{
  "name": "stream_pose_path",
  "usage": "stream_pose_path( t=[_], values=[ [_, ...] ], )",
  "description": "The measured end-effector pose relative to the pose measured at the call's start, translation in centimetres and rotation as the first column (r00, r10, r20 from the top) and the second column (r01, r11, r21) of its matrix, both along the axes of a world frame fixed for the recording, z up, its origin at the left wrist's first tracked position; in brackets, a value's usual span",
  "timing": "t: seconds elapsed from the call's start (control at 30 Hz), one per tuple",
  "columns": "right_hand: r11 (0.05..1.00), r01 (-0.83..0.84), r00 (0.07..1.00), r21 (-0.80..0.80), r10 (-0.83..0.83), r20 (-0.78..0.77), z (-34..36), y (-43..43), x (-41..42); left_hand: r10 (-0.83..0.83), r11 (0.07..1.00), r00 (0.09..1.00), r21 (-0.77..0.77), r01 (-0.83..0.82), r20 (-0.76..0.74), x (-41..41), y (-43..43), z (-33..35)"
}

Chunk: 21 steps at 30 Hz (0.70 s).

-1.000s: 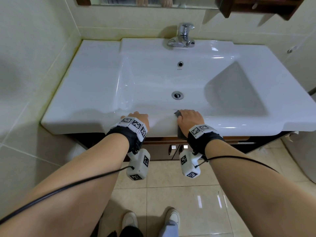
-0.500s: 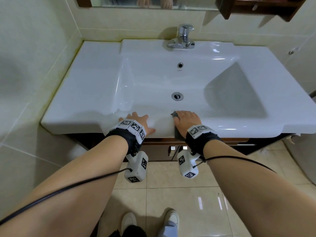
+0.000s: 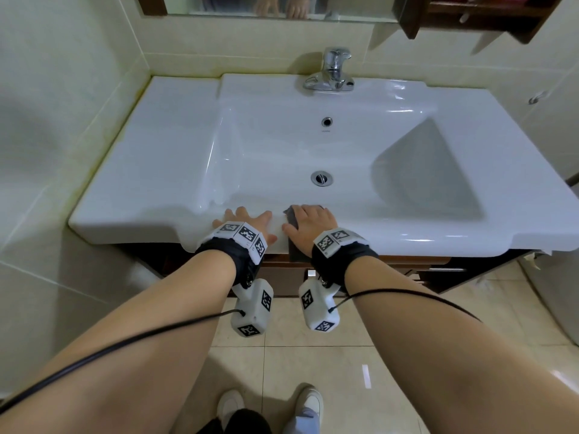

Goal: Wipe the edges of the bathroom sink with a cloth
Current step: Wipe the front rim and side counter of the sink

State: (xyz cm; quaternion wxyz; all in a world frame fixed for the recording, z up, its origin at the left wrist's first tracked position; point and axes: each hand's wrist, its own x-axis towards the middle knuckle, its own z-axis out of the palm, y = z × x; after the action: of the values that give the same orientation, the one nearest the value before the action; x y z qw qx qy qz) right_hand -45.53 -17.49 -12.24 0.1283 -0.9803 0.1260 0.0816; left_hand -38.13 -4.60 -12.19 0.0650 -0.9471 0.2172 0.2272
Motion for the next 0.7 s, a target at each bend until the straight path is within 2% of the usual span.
stream_pose_path(
  t=[0.13,0.5,0.7],
  values=[
    [0.998,-0.052,0.997,0.034,0.053,-0.05,0.1,-1.7,-0.5,0.009,1.0,1.0,-0.01,-0.01,-0.01,0.1,0.0,-0.2],
    [1.0,0.011,0.985,-0.005,-0.012,-0.174,1.0,-4.0,-0.9,0.051,0.998,0.999,-0.035,-0.051,0.005,-0.5,-0.7,0.0],
    [0.997,-0.066,0.992,0.043,0.07,-0.107,0.6,-2.2,-0.4,0.039,0.999,0.999,0.025,-0.039,0.01,-1.1,-2.2,0.9]
  ],
)
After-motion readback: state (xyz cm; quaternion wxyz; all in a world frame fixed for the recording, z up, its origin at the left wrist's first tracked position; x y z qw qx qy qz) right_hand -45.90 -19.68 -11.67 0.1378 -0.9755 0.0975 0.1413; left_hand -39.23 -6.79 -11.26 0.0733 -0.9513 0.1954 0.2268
